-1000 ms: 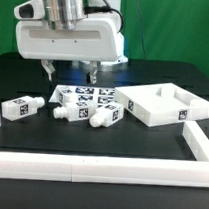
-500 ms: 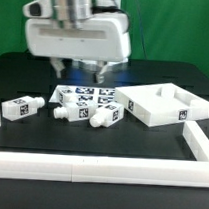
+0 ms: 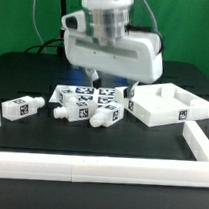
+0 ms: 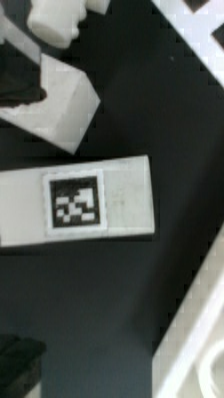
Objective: Assemble one leg
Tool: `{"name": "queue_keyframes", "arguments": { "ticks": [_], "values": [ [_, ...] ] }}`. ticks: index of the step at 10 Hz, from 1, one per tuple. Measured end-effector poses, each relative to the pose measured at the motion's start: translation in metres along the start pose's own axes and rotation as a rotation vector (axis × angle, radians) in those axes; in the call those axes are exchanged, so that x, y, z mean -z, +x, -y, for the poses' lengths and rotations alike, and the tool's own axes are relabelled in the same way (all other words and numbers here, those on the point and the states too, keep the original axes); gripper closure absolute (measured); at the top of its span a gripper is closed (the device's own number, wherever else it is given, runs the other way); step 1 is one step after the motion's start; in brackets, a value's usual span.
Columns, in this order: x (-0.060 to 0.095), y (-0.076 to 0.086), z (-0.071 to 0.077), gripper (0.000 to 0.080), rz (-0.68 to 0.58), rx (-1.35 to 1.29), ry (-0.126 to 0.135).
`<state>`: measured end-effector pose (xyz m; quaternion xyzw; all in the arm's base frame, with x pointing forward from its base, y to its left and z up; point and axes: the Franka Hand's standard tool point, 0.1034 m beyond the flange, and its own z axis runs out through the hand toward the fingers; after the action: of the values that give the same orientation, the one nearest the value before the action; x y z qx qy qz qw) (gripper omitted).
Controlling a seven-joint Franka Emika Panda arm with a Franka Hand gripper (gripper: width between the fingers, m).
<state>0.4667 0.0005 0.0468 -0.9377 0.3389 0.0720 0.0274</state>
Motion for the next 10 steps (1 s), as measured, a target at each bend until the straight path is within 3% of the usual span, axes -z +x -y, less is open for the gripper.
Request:
{"name": "queue_keyframes", "arguments": {
  "ticks": [2,6,10],
  "values": [
    [-0.008,-0.001,0.0,0.015,0.002,0.004,-0.01],
    [-0.024,-0.008,0.013,0.015,0.007,0.014,-0.026],
    [-0.029,-0.008,0.009,0.015,0.002,0.014,-0.032]
  ]
}}
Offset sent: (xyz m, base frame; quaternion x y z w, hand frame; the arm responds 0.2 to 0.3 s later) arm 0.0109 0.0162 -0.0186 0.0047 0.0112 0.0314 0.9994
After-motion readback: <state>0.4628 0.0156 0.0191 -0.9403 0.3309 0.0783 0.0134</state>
